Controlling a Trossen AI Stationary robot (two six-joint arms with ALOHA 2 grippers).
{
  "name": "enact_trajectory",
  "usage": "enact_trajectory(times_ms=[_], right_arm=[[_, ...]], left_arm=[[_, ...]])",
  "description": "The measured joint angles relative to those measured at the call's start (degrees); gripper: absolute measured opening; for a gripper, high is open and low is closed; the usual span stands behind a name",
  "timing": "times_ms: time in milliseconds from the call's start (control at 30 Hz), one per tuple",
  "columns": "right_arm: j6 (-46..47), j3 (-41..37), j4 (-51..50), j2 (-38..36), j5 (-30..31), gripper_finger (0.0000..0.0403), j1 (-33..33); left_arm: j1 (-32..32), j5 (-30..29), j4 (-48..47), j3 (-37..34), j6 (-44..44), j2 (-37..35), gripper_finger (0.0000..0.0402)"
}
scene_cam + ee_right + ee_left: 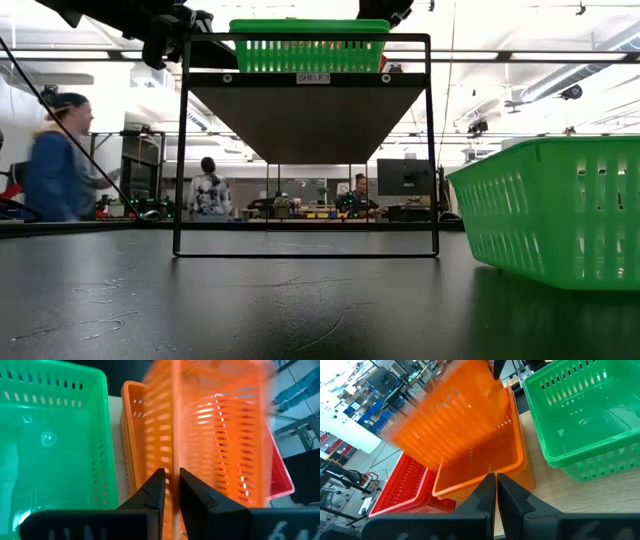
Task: Stack baskets on shelf by color
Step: Stack the orange bin on the orange bins on the shelf
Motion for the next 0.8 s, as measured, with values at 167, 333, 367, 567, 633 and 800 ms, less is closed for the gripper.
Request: enact_trajectory(times_ms=[167,333,367,567,633,800], right_arm=[[-0.77,0.0,0.19,0.69,0.02,0.0064,-0.02],[-0.83,0.0,1.7,0.52,0.04,0.0091,0.0],[-0.92,0.0,1.81,0.44,0.04,0.0095,0.0],[-0.79,2.97,-3.06,-0.21,0.06,0.0101,0.0],[-0.79,4.61,-6.27,-0.39,0.1,0.0095,-0.15],[1.98,7.62,-16.26,-0.53,0.06,0.0064,-2.0]], left_arm=[[0.0,0.0,-0.27,0.0,0.01,0.0,0.0],[-0.01,0.0,-0.34,0.0,0.0,0.0,0.0],[-0.01,0.0,-0.34,0.0,0.0,0.0,0.0],[0.0,0.0,-0.34,-0.06,-0.06,0.0,0.0],[-0.01,0.0,-0.36,-0.1,-0.07,0.0,0.0],[-0.02,0.0,-0.39,-0.24,-0.09,0.0,0.0]])
